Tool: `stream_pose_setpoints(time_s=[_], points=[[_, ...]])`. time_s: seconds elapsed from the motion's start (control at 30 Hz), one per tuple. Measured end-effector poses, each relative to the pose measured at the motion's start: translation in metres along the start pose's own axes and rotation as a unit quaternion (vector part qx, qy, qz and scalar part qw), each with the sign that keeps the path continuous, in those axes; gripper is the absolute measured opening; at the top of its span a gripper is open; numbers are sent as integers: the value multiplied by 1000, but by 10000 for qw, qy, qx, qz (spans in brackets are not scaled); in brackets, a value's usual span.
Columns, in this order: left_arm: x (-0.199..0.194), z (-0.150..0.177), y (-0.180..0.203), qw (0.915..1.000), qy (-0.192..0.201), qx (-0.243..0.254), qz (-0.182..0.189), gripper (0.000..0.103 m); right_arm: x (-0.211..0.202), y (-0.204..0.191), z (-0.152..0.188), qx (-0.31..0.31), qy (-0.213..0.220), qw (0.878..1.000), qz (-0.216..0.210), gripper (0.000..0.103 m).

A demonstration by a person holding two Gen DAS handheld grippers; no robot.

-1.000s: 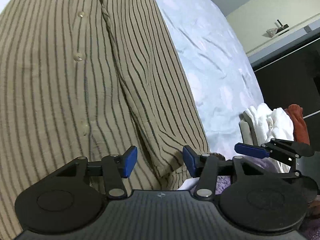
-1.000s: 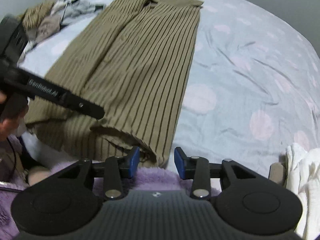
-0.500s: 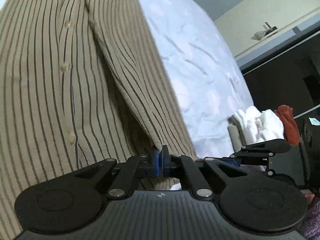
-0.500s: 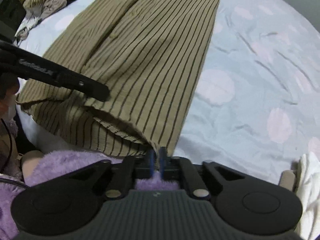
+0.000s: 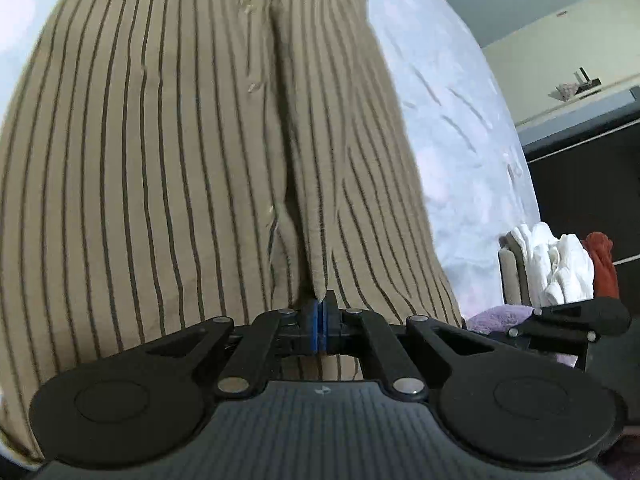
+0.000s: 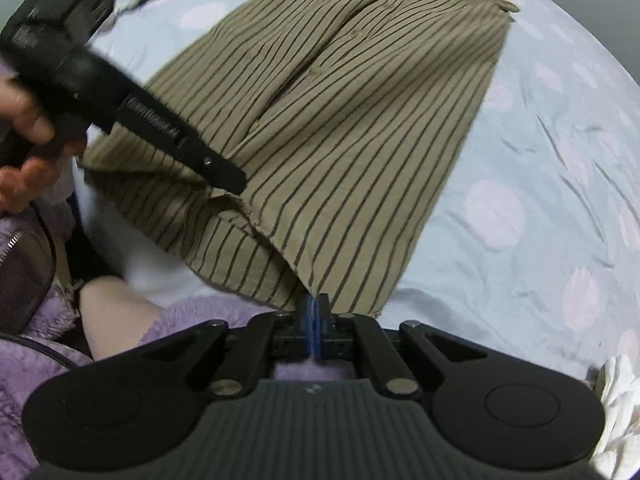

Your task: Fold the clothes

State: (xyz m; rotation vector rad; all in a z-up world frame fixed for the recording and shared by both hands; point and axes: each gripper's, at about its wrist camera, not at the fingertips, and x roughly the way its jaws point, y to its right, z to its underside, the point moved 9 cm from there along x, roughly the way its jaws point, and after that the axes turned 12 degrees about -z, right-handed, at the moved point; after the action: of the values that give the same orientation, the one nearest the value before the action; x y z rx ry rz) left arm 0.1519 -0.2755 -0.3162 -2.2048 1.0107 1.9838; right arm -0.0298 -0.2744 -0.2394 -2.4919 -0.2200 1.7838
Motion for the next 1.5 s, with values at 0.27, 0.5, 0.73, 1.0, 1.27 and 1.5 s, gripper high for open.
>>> stream_pose_setpoints(time_s=[0.27, 0.5, 0.73, 1.0, 1.27, 1.5], points=[[-21, -3, 0, 9997, 154, 168, -41, 26, -26, 5, -3, 143, 297, 9994, 131, 33], [-55, -44, 2, 9969, 633, 436, -148, 41, -57, 35, -20, 583, 968, 9927, 426, 43], [-69, -116, -6, 9889, 1253, 575, -555, 40, -48, 95, -56, 1404, 1612, 9735, 818, 45], [-54, -218, -9, 9765, 1757, 685, -1041, 40, -12, 172, -121, 1794, 1996, 9587, 946, 46], [-16, -332, -5, 9638, 2208, 807, -1257, 43, 25, 245, -179, 2173, 2424, 9407, 954, 46], [24, -415, -6, 9505, 2312, 1161, -1719, 48, 47, 277, -186, 2547, 2667, 9264, 767, 46]])
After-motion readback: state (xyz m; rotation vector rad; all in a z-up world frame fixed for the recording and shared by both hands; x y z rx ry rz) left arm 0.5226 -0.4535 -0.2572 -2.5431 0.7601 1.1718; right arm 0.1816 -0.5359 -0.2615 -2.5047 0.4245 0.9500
